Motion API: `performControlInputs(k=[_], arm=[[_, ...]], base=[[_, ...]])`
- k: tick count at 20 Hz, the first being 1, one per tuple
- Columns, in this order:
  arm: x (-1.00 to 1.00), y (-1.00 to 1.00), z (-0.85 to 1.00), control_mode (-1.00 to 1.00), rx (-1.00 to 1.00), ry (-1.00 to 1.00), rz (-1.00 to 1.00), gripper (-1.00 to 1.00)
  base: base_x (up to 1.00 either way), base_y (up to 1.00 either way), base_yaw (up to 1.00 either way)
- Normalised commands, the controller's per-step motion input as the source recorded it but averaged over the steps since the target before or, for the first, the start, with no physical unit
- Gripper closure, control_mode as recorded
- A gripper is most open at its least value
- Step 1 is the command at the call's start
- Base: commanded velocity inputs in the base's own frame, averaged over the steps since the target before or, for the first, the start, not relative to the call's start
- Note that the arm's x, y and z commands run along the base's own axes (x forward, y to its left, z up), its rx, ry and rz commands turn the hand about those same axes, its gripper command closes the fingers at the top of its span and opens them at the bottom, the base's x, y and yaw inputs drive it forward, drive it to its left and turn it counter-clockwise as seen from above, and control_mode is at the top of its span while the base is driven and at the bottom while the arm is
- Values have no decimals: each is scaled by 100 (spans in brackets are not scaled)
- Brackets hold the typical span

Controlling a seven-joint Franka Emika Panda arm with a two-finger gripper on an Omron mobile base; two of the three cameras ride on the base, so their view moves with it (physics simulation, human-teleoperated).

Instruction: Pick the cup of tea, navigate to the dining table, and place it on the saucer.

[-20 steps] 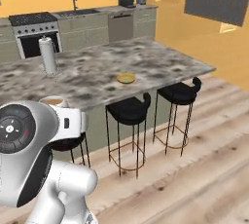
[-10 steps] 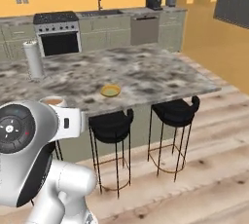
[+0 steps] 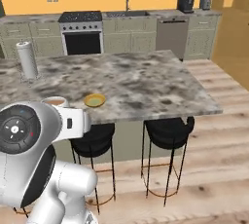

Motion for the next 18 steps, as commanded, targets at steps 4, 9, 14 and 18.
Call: performControlInputs(k=[4, 9, 14, 18], arm=[[0, 0, 0, 100, 0, 0, 0, 100], [0, 0, 0, 100, 0, 0, 0, 100], [0, 0, 0, 100, 0, 0, 0, 100], [0, 0, 0, 100, 0, 0, 0, 100]], base=[[82, -11, 46], [84, -2, 43], [25, -35, 26], [0, -50, 15]])
